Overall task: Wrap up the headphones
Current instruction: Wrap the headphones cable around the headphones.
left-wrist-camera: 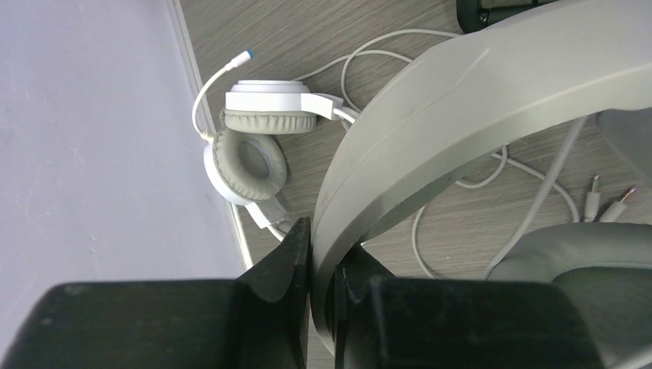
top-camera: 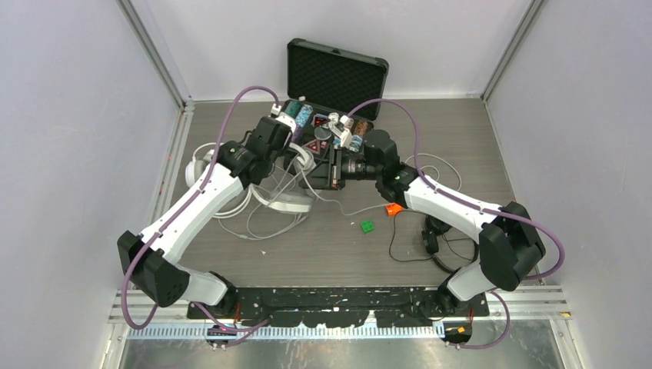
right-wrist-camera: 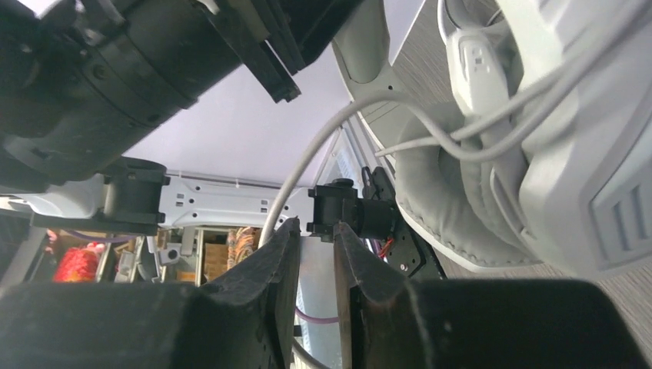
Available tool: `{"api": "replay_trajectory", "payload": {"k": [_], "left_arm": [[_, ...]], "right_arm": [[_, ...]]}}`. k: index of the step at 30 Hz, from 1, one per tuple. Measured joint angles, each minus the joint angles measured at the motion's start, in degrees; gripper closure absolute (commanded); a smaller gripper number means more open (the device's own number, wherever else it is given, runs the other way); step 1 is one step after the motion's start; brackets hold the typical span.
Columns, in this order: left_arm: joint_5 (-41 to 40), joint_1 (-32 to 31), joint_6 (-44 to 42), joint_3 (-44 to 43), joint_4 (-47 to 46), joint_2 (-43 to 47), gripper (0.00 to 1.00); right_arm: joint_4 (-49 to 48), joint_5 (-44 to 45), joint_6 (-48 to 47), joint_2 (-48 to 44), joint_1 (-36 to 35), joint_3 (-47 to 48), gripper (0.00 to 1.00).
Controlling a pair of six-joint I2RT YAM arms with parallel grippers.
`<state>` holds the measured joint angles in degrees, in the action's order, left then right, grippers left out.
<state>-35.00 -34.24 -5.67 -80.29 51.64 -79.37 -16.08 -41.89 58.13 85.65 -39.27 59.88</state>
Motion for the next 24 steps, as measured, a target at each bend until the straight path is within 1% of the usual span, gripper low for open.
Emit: {"api": "replay_trajectory", "payload": {"k": [13, 20, 24], "left_arm": [[-3.48, 0.00, 13.05, -3.15, 2.91, -0.02, 1.00], [-3.96, 0.02, 19.47, -3.78, 2.78, 0.02, 1.00], [-4.57, 0.02, 22.84, -3.78, 2.16, 0.70, 1.00]], "right_arm": [[6.71, 3.34, -6.10, -0.24, -0.63, 0.52, 0.70], [10.47, 6.19, -9.25, -2.36, -0.81, 0.57, 0.69], [11.04, 6.86, -10.19, -3.69, -0.90, 0.59, 0.66]]}}
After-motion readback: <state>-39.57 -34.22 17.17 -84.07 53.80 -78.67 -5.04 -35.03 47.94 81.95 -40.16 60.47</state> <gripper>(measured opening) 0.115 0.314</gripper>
